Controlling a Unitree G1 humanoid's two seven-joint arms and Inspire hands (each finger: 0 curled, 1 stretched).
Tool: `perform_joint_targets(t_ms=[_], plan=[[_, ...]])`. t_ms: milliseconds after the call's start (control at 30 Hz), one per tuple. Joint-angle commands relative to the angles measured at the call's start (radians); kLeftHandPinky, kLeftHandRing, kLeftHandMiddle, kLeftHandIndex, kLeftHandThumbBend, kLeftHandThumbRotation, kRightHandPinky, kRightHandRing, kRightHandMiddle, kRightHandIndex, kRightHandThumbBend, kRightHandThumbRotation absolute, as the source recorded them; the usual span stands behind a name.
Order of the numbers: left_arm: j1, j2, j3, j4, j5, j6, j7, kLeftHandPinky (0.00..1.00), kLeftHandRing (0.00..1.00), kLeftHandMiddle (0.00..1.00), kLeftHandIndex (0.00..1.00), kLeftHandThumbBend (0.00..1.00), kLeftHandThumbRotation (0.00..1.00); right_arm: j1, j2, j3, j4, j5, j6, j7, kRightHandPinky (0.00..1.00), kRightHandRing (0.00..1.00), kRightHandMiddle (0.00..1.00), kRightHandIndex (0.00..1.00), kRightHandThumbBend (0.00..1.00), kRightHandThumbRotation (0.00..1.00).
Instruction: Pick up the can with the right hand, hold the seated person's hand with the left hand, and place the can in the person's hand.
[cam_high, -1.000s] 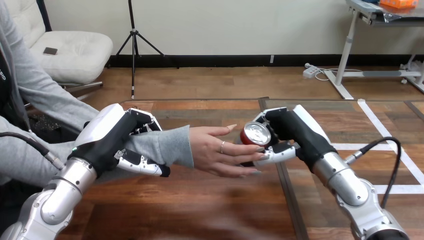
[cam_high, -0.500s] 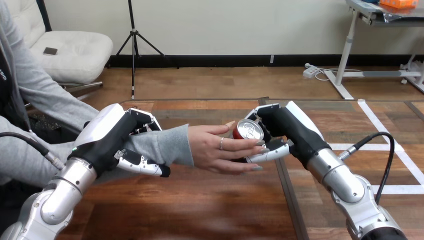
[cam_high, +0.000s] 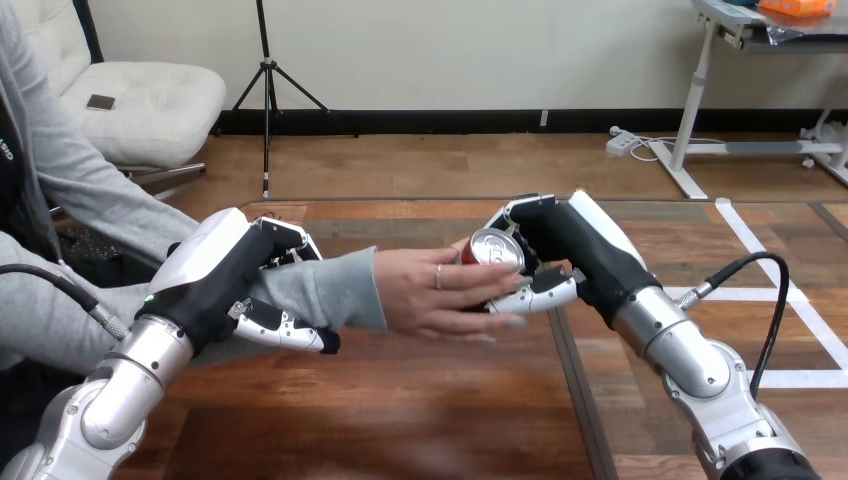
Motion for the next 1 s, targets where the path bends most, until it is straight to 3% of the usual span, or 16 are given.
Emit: perform_joint_targets(t_ms=[0, 367, 967], plan=[[-0.057, 0.007, 0.035, -0.054, -0.023, -0.026, 0.029, 0.19, 0.23, 0.3, 0.42, 0.84, 0.0, -0.129, 0.004, -0.004, -0.085, 0.019, -0.007, -0.002, 0.26, 0.28, 0.36, 0.41, 0.85, 0.0], [-0.057, 0.005, 0.036, -0.044, -0.027, -0.048, 0.035, 0.19, 0.23, 0.3, 0.42, 0.84, 0.0, -0.118, 0.002, -0.004, -0.116, 0.021, 0.0, 0.006, 0.25, 0.28, 0.36, 0.41, 0.85, 0.0], [-0.051, 0.008, 0.036, -0.053, -0.018, -0.035, 0.039, 0.18, 0.22, 0.3, 0.42, 0.83, 0.0, -0.096, 0.003, -0.009, -0.15, 0.04, -0.013, 0.032, 0.26, 0.28, 0.36, 0.41, 0.85, 0.0]])
